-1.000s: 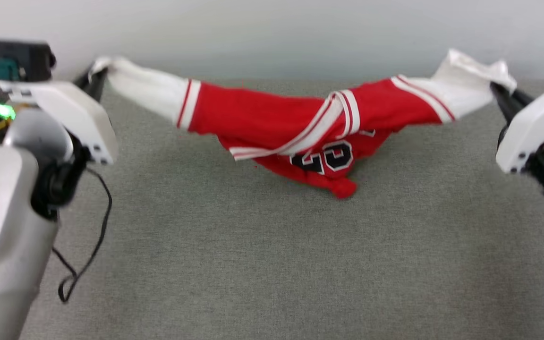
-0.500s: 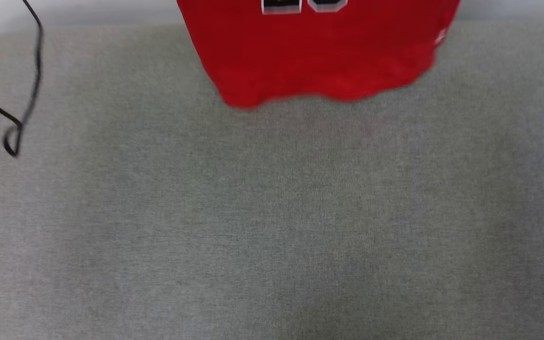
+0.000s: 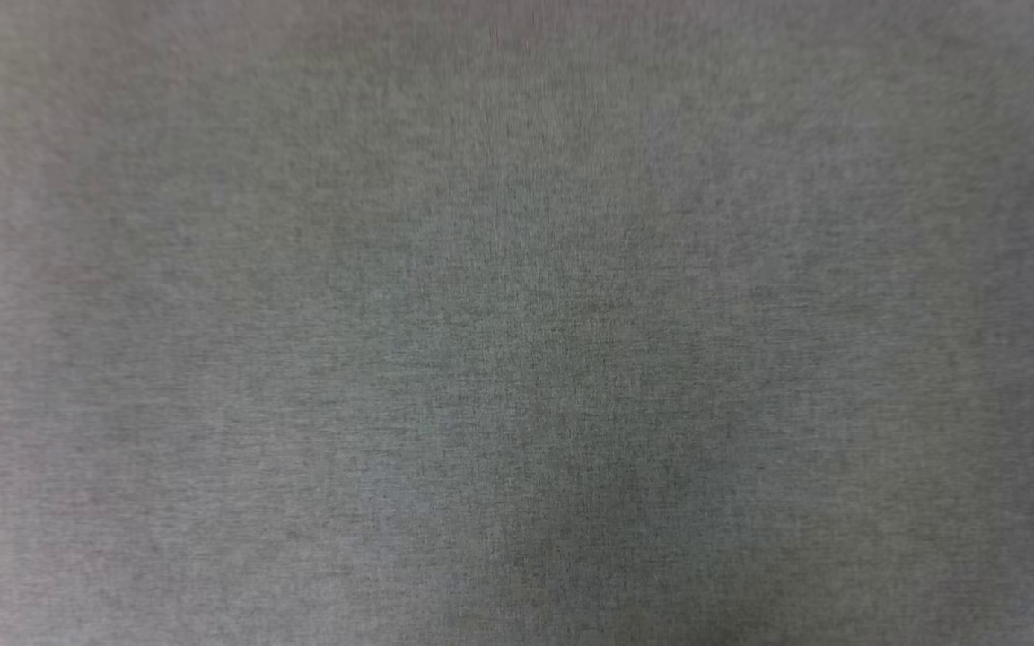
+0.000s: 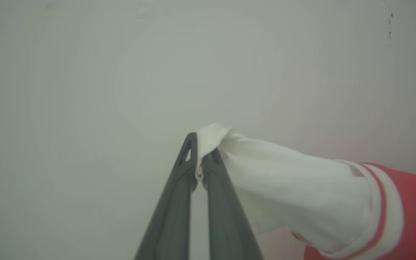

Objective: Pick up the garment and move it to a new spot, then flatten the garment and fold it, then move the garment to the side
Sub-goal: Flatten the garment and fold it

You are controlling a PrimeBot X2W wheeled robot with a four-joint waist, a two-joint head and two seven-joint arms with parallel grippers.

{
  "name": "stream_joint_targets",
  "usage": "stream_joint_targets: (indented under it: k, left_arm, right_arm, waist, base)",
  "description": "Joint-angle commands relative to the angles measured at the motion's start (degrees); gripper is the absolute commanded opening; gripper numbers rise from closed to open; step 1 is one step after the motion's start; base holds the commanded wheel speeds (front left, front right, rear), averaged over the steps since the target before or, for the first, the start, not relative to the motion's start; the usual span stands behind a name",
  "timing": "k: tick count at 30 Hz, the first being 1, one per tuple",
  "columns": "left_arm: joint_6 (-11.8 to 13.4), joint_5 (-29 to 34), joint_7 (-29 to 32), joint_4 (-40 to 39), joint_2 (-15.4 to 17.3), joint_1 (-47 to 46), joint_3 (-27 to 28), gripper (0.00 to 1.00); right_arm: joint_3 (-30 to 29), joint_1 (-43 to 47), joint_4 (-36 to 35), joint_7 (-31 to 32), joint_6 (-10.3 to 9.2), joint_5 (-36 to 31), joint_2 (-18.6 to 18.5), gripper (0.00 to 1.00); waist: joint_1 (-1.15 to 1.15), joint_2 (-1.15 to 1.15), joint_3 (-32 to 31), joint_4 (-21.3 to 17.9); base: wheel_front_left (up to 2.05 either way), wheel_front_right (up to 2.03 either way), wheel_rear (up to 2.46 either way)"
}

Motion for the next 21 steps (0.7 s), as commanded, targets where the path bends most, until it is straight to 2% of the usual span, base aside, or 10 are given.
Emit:
stream_joint_targets:
  k: [1,8,13,21]
  left_arm:
    - [-0.16,-0.05,-0.67,0.7,-0.11,-0.55,0.13,0.0]
    - [-1.22,-1.55,-4.03,4.75,-1.7,0.89,0.46,0.0]
    - [-2.89,-2.45,-5.96,8.78,-3.29,2.56,-0.07,0.0]
    - [-5.82,-5.26,-8.98,13.24,-5.87,9.27,-0.78,0.0]
  right_arm:
    - [0.37,-0.95,0.97,-0.54,-0.04,0.38,0.59,0.0]
    - [2.97,-3.24,6.67,-2.53,-0.04,1.8,2.86,0.0]
    - [4.81,-2.41,10.42,-4.63,-0.04,3.44,3.5,0.0]
    - [8.38,5.0,11.84,-7.94,-0.04,7.98,1.5,0.0]
  waist:
    - [-0.01,0.0,2.61,-0.06]
    - [-0.01,0.0,7.39,-0.17]
    - [-0.01,0.0,8.67,0.34]
    - [-0.01,0.0,5.83,1.86]
  base:
    - [0.0,0.0,0.0]
    - [0.0,0.0,0.0]
    - [0.0,0.0,0.0]
    - [0.0,0.0,0.0]
